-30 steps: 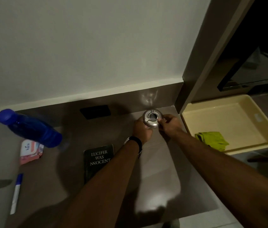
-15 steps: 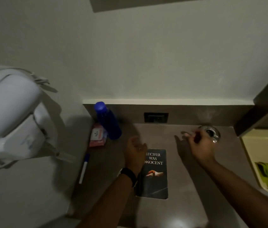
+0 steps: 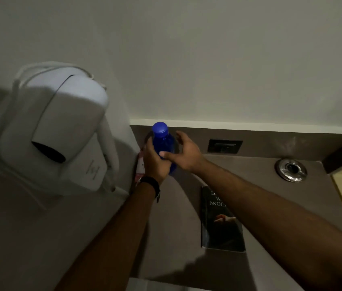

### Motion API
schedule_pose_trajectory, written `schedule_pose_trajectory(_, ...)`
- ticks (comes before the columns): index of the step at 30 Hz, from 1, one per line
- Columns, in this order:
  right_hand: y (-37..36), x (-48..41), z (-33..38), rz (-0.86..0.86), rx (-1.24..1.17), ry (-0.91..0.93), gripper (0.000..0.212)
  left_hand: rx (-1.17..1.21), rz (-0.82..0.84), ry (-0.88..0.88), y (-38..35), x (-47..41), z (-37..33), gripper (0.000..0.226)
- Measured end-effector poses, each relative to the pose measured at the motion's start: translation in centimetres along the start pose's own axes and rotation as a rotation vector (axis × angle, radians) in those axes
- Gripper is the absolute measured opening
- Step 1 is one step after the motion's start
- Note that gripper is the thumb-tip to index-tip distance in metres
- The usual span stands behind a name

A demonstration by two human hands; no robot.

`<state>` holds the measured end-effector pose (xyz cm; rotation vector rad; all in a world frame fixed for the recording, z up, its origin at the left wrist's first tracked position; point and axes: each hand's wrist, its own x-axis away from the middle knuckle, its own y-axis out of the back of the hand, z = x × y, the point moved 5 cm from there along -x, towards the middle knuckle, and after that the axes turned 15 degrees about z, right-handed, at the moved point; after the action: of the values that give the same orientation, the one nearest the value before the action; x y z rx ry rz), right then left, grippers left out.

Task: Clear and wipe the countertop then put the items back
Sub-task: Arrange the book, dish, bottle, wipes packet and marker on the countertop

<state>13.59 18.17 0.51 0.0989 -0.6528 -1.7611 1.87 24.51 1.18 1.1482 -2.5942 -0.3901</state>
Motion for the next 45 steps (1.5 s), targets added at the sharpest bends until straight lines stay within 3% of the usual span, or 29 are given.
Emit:
schedule_pose_trajectory(6, -1.1, -1.7, 0.4, -0.028, -0.001, -0.024, 0.092, 0.061, 0.010, 0.060, 0.4, -1.7, 1.2, 0.050)
schedule_pose_trajectory(12, -1.2, -1.2, 0.6, -0.066, -0.013, 0.045, 0.070, 0.045, -0.044, 0.001, -0.3, -1.4, 0.8, 0.054)
schedule_pose_trajectory(17, 1.8, 1.3, -1.0, -0.092, -0.027, 0.071, 0.069, -0.023, 0.017, -0.021, -3.3, -1.5, -0.6, 0.068)
schedule_pose_trajectory(29, 9.9, 8.7, -7.9, -0.190, -0.005, -0.072, 0.068, 0.022, 0.196, -0.043, -14.8, -0.5, -4.4, 0.065)
schedule_pose_trajectory(45, 10.6, 9.1, -10.1, -0.215, -0.045, -0.069, 0.075, -0.134, 0.287, -0.100, -16.1, -0.8, -3.6, 0.087)
